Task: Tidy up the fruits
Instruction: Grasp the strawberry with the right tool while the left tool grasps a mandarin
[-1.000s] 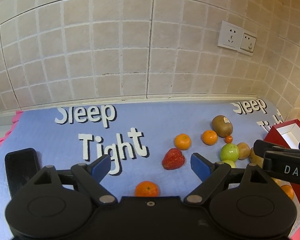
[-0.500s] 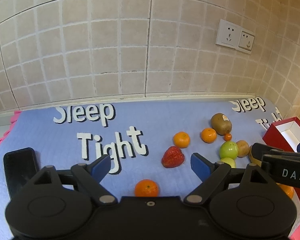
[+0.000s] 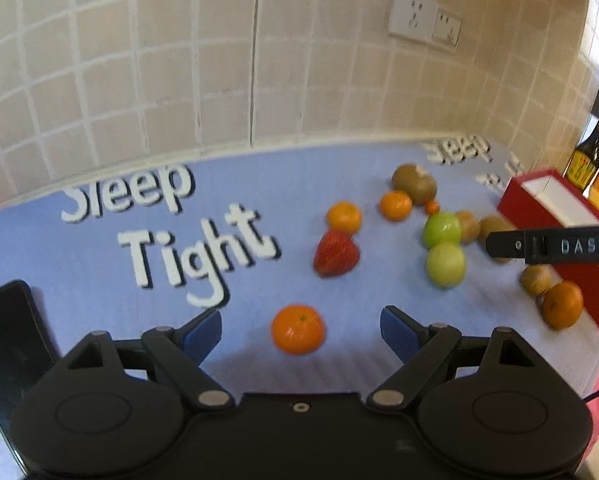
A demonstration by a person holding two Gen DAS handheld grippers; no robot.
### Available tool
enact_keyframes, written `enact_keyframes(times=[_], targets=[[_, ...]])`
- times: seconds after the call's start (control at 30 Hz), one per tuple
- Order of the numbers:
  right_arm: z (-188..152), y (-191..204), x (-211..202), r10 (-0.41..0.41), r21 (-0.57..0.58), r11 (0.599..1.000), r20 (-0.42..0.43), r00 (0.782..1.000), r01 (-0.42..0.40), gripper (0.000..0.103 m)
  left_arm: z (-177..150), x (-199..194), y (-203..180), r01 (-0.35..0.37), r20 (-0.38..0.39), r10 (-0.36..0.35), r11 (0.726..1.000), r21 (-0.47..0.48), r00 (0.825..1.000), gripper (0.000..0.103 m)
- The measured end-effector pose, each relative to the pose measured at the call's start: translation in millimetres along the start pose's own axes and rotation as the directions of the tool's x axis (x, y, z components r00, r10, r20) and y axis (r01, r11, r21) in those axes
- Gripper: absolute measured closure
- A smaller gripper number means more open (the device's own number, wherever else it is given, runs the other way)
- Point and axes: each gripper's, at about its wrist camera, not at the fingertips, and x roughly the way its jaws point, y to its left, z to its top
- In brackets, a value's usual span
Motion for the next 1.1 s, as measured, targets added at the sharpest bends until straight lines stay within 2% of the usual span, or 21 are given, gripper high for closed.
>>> enact_keyframes(times=[0.13,0.2,0.27,0.3,0.33,0.37,0.43,0.63,0.73,0.77,0.87,1.1], targets=[[3.4,11.8,31.2,0.145,0.042,0.989,-0.076,0.986,-0.142,0.01,0.5,21.0,3.3,0.014,-0.041,-0.015,1.0,-0.023,0.999,0.001],[7.4,23.7,45.1,0.196,0.046,0.98,-0.087,0.977,-0.192,0.012,2.1,32.1,1.2,-0.001,-0.05,0.0,1.0,-0.02,0.999,0.001],[13.5,39.1,58.1,0.203,0.02,0.979,-0.092,0.975,-0.202,0.013,1.8,43.3,-0.5,-0.028,-0.074,0.028,1.0,-0.006,0.997,0.007],[15.9,46.2,64.4,0.211,0.005,0.978,-0.087,0.974,-0.211,0.014,1.2,50.4,-1.5,-0.039,-0.095,0.039,0.999,0.004,0.995,0.018],[17.7,51.3,70.2,0.219,-0.006,0.976,-0.087,0.972,-0.22,0.015,0.2,55.6,-0.6,-0.042,-0.113,0.043,0.999,0.012,0.993,0.025],[19.2,57.2,77.8,0.226,-0.018,0.973,-0.094,0.97,-0.228,0.019,-1.6,60.7,-0.6,-0.037,-0.131,0.04,0.999,0.022,0.991,0.036],[22.3,65.2,92.4,0.235,-0.022,0.97,-0.13,0.963,-0.24,0.027,-4.4,67.3,1.8,-0.027,-0.153,0.03,0.999,0.02,0.988,0.037],[23.4,85.2,118.4,0.251,-0.034,0.965,-0.158,0.955,-0.259,0.029,-2.5,72.3,6.3,-0.006,-0.139,0.006,1.0,-0.001,0.99,0.037],[23.7,97.1,127.4,0.24,-0.064,0.965,-0.159,0.958,-0.253,0.04,-2.9,75.0,1.6,-0.005,-0.136,0.008,1.0,0.021,0.991,0.046],[23.8,99.2,130.2,0.238,-0.067,0.966,-0.163,0.957,-0.252,0.045,-3.3,74.5,0.2,0.001,-0.132,0.003,1.0,0.029,0.991,0.054],[23.9,101.6,133.4,0.235,-0.066,0.966,-0.163,0.958,-0.249,0.052,-3.3,74.3,-4.4,-0.01,-0.13,0.016,0.999,0.046,0.991,0.055],[24.8,91.4,119.9,0.252,-0.035,0.965,-0.121,0.96,-0.258,0.054,0.7,63.7,-6.5,-0.037,-0.112,0.042,0.998,0.044,0.993,0.056]])
